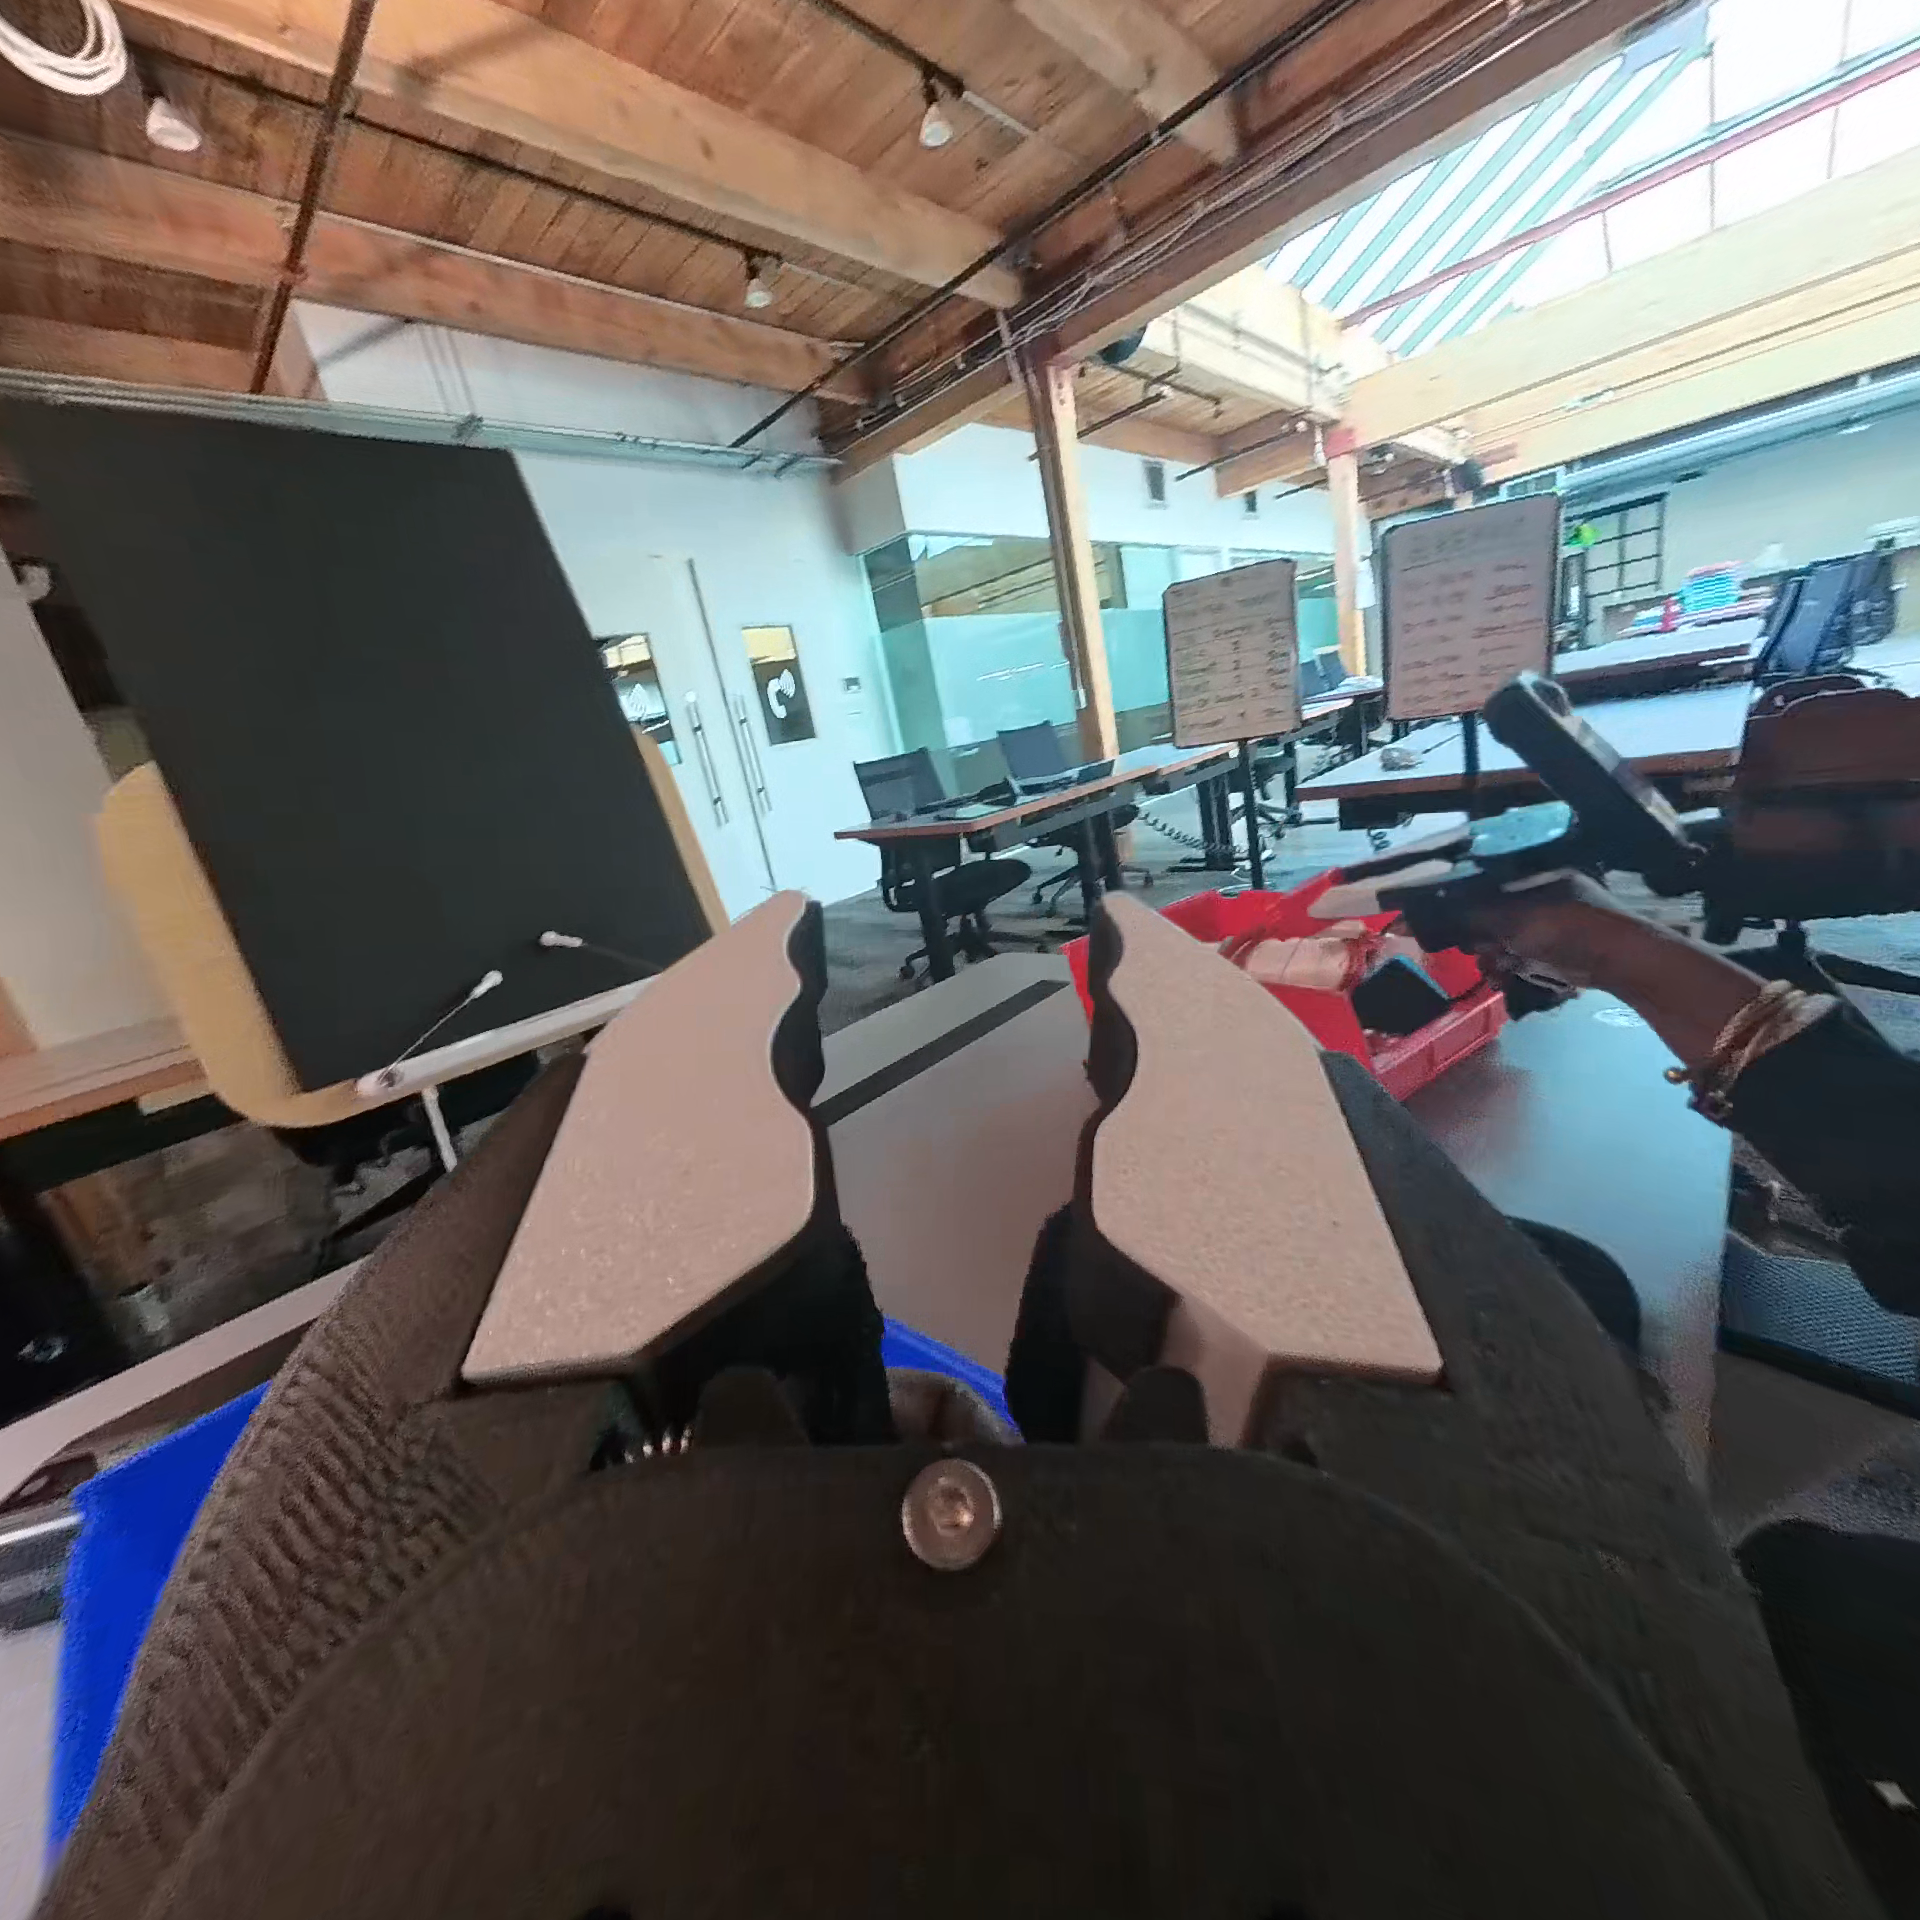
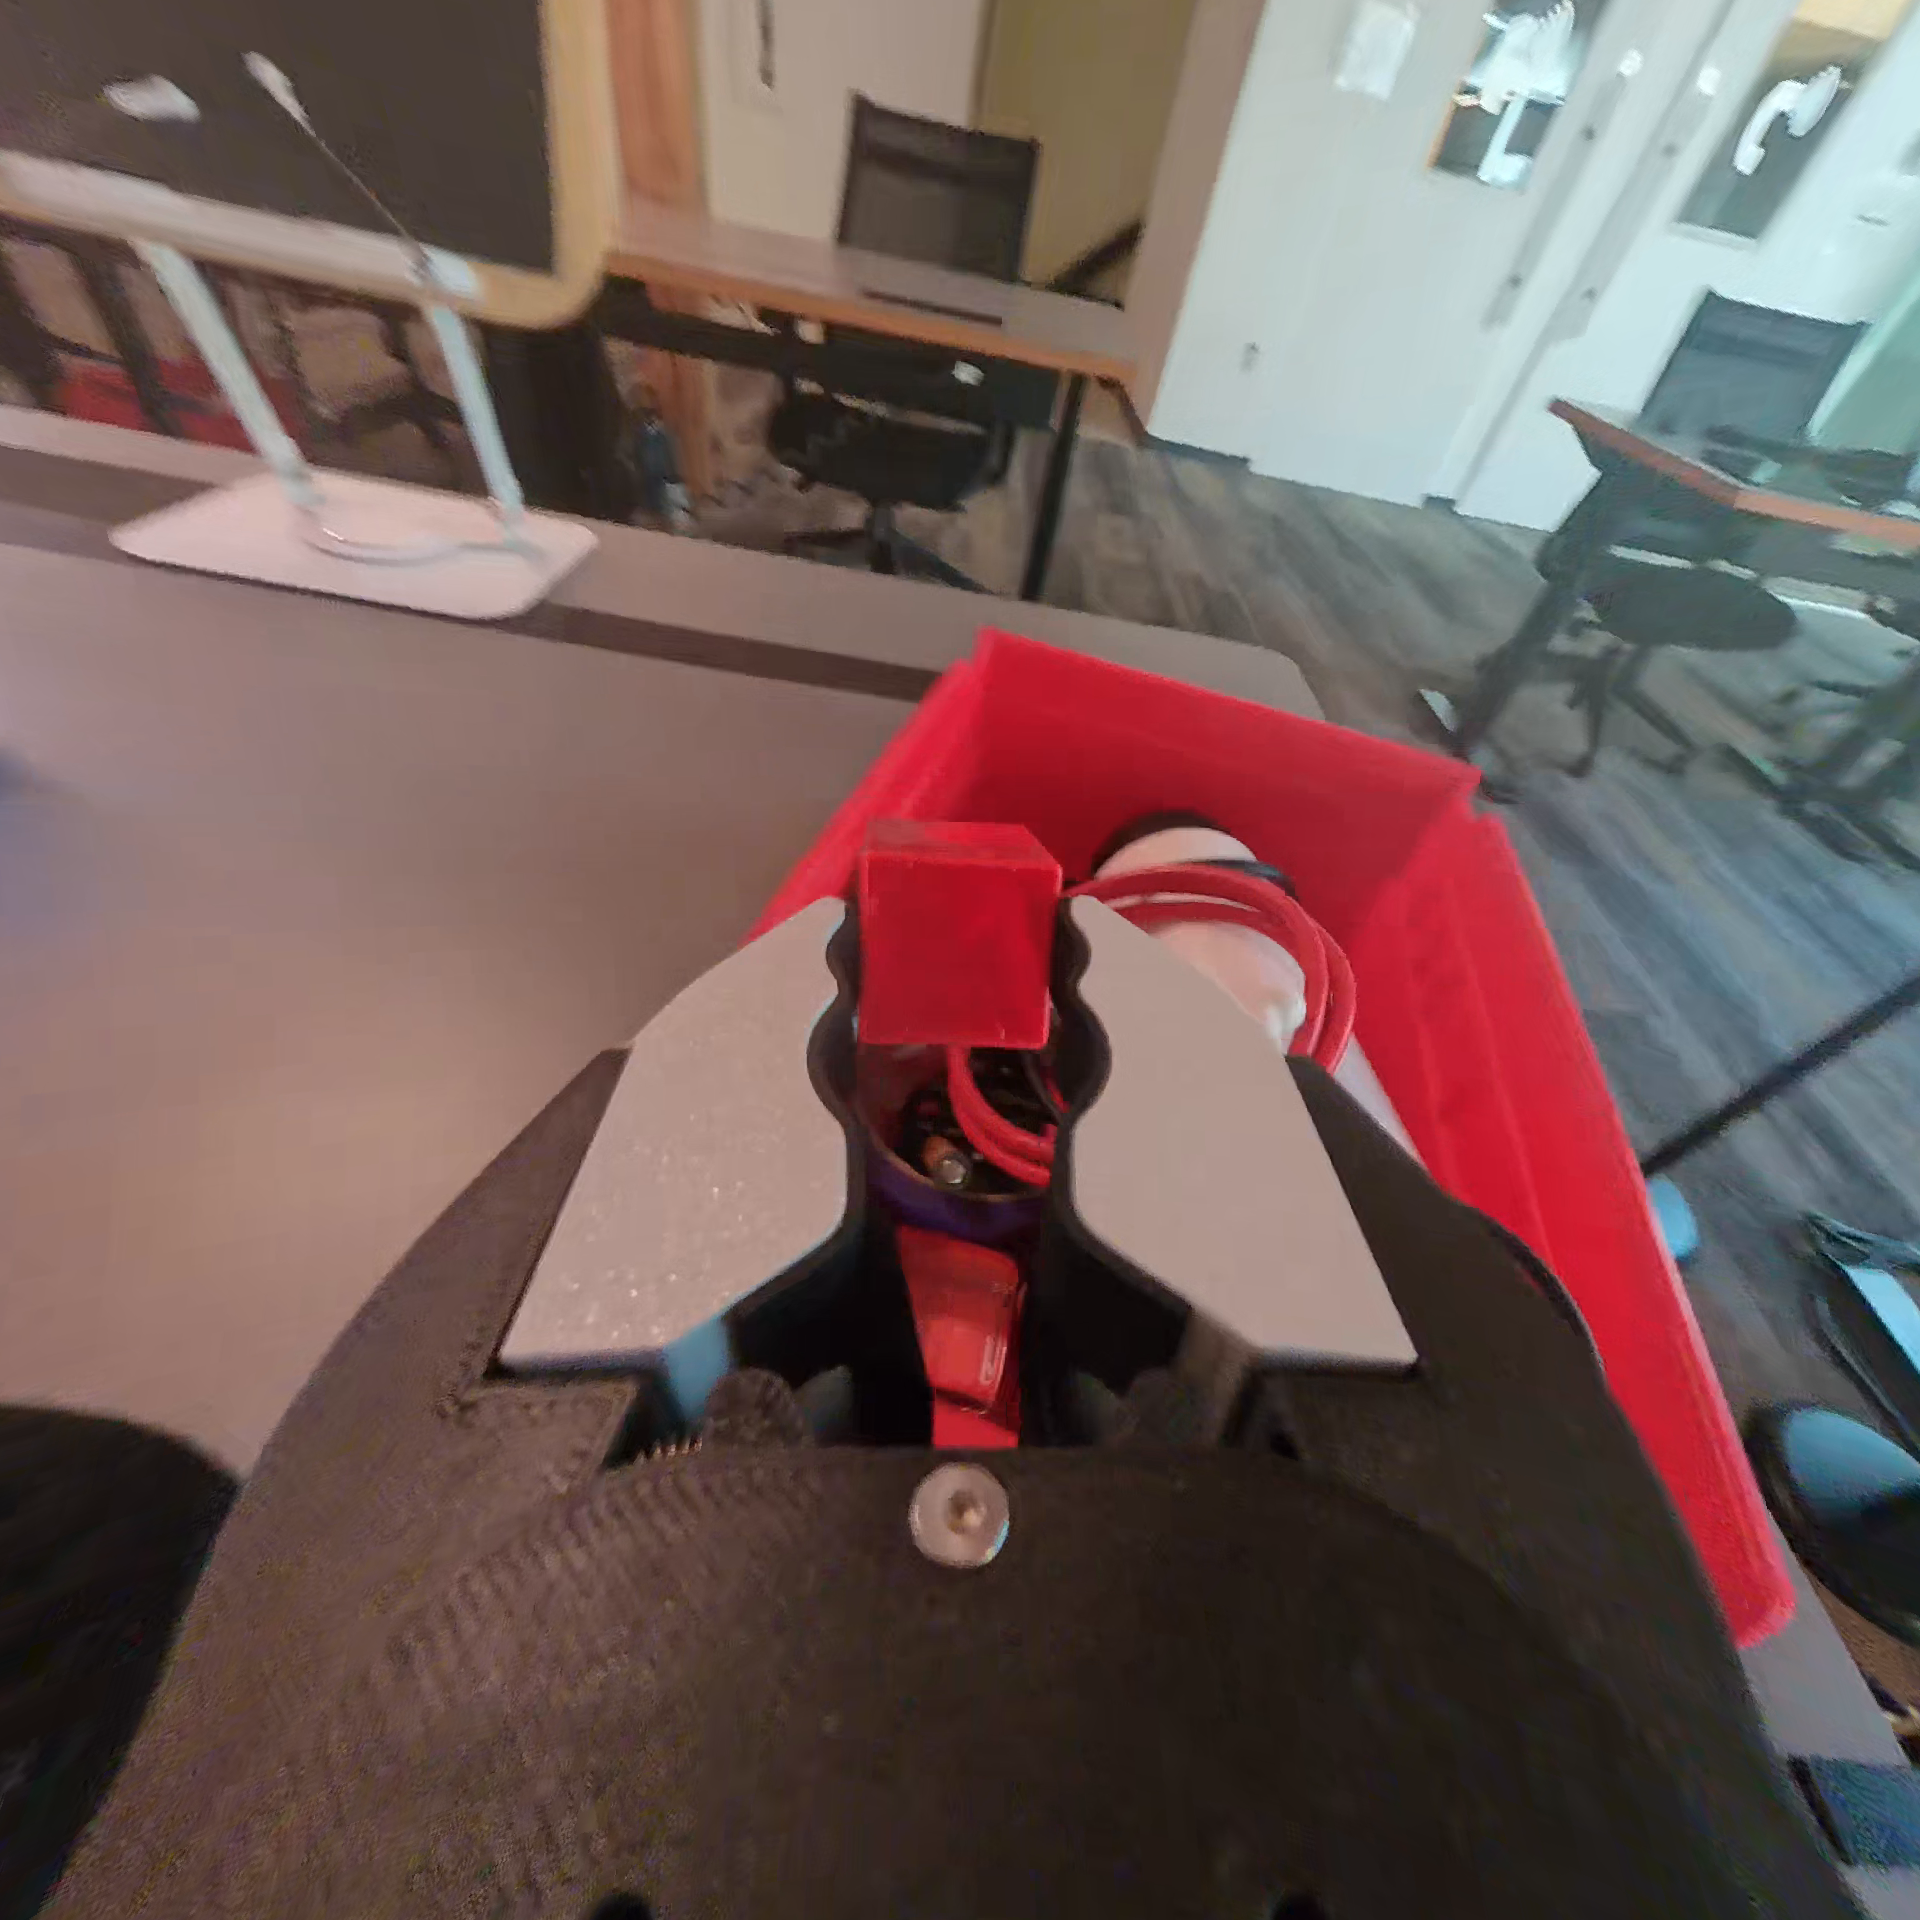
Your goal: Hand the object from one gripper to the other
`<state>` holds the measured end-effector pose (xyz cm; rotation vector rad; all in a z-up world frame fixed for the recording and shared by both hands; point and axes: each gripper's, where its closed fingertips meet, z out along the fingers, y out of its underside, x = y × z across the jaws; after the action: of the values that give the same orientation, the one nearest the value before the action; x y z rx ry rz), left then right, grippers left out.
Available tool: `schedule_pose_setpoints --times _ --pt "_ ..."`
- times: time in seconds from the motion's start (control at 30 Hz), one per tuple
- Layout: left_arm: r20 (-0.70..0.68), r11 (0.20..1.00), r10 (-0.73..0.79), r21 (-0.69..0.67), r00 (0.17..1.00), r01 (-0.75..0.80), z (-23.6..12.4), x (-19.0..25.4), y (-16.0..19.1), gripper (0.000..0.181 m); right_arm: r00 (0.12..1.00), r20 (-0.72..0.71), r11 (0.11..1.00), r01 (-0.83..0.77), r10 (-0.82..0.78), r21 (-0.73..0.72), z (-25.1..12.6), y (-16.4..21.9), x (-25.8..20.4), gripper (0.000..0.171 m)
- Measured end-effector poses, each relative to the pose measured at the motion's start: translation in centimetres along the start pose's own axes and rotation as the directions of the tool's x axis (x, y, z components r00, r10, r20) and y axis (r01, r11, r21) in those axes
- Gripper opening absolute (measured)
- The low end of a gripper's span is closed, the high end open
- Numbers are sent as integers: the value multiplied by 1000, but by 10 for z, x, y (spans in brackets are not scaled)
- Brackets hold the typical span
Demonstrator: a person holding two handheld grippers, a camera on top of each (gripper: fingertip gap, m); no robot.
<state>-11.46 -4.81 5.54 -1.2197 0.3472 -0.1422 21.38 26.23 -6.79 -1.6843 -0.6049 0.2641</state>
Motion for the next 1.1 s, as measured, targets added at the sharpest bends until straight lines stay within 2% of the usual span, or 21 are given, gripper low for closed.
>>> schedule_pose_setpoints --times 0.23,0.3,0.47,0.53,0.67,0.77,0.87,0.93,1.0,1.1 --pt "27 1000 16 -21 999 -16 -6 -10 2 48 986 -143 978 50 -80 -201 29 52 21 36" --pt "57 998 33 -60 998 -30 -7 -16 7 48 979 -171 959 61 -111 -276 31 64 25 35" --pt "113 979 17 -203 993 6 -14 -29 25 49 968 -186 936 95 -166 -339 33 73 25 36" --pt "143 961 33 -277 989 8 -18 -37 36 50 977 -154 935 84 -145 -344 31 72 20 46" --pt "235 883 136 -469 962 -11 -32 -61 65 52 998 -68 975 -8 -7 -222 20 42 8 75" --pt "217 804 170 -595 961 -8 -42 -62 85 52 991 44 988 -124 129 -93 4 9 -4 91" --pt "164 702 190 -712 968 -17 -50 -58 104 52 965 172 979 -203 197 15 -14 -19 -19 86" --pt "127 604 239 -796 963 -44 -51 -63 115 52 948 261 978 -202 183 50 -27 -31 -31 76" --pt "61 458 251 -887 966 -63 -49 -73 130 56 917 369 981 -183 149 59 -39 -37 -49 61" --pt "-7 169 241 -984 971 -49 -46 -102 156 62 867 490 981 -160 88 106 -55 -45 -70 41"
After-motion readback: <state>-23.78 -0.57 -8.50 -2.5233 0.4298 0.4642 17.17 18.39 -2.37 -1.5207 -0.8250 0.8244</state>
